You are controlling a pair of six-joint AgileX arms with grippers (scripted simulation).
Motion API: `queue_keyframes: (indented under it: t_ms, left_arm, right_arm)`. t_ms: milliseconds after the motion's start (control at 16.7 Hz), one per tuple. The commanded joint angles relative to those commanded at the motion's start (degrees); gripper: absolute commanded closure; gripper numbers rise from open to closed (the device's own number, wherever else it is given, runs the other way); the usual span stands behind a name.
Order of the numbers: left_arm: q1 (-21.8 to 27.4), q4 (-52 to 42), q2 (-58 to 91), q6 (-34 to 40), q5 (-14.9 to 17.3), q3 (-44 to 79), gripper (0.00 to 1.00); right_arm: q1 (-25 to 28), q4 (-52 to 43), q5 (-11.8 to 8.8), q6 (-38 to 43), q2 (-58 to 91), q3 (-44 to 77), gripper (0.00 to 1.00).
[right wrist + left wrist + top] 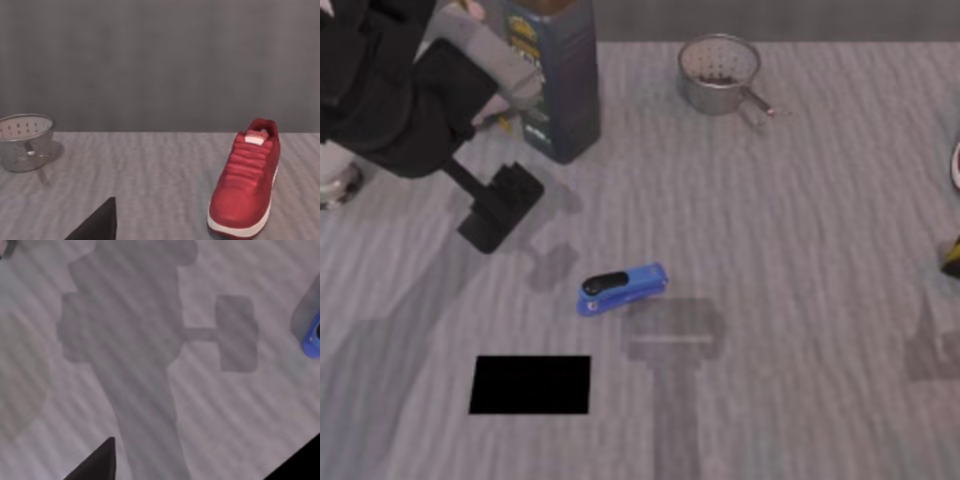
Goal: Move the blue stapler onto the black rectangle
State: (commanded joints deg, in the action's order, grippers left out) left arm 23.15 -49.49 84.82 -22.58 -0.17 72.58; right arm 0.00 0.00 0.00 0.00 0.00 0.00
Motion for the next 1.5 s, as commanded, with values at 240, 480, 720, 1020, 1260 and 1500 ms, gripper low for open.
queue_keyframes:
  t_ms: [240,480,720,1020,1260,1500]
  left_arm:
    - [5.7,-12.2,20.2,-5.5,0.1,17.5,0.0]
    - [10.0,-20.6,35.2,-9.6,0.1,31.4,0.0]
    - [11.9,-24.3,41.6,-11.5,0.0,38.0,0.0]
    - [11.7,-24.3,41.7,-11.5,0.0,38.1,0.0]
    - [11.9,-20.1,42.8,-11.7,0.1,34.6,0.0]
    - [11.8,-9.5,45.5,-11.8,0.1,27.5,0.0]
  right_arm:
    - [0.0,0.0,0.0,0.0,0.0,0.0,0.0]
    - [0.0,0.0,0.0,0.0,0.0,0.0,0.0]
    - [0.0,0.0,0.0,0.0,0.0,0.0,0.0]
    - [0.0,0.0,0.0,0.0,0.0,0.0,0.0]
    - [0.0,0.0,0.0,0.0,0.0,0.0,0.0]
    - [0.0,0.0,0.0,0.0,0.0,0.0,0.0]
